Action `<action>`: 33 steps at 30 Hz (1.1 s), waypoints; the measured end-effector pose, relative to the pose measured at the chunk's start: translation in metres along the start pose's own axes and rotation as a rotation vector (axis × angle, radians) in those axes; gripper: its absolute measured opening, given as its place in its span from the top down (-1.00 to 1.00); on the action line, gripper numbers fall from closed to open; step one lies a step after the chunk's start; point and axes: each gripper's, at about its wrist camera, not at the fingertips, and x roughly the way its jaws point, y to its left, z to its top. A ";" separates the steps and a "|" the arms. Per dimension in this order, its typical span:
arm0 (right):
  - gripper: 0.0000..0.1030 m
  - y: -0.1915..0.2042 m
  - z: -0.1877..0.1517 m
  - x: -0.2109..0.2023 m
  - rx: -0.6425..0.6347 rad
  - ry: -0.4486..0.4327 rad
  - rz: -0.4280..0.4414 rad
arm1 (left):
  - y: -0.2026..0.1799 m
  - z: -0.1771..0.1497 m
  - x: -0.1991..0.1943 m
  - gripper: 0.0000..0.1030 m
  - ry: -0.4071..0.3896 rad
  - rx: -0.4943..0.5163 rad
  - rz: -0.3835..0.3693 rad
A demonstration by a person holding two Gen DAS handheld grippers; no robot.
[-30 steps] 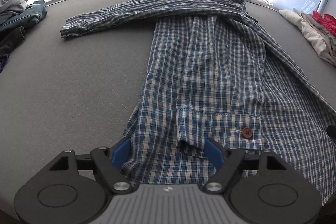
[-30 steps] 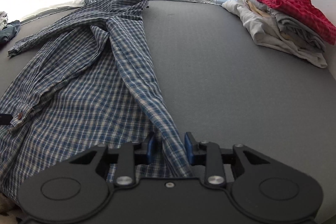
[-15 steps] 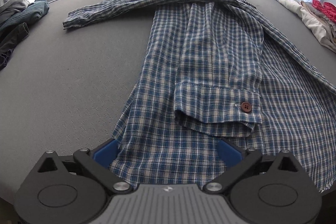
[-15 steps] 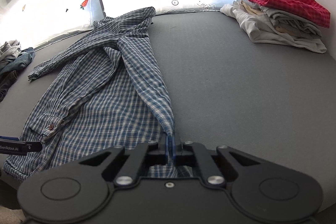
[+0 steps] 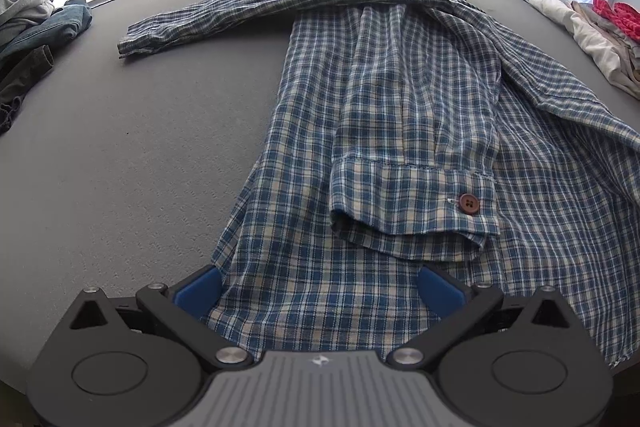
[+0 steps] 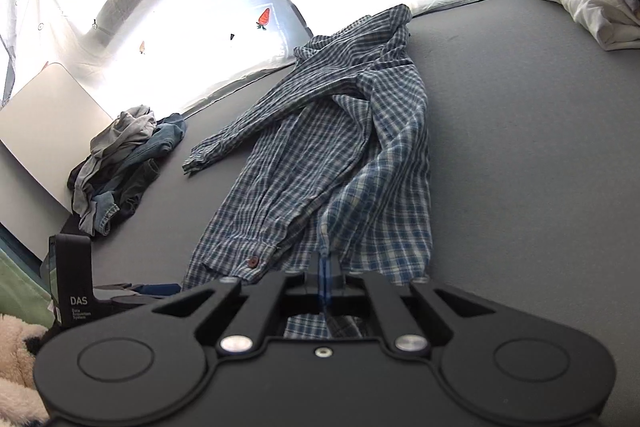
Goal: Fold clothes
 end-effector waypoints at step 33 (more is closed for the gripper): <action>0.76 -0.021 0.003 0.063 0.095 0.240 -0.045 | -0.001 0.003 0.001 -1.00 0.007 -0.029 0.015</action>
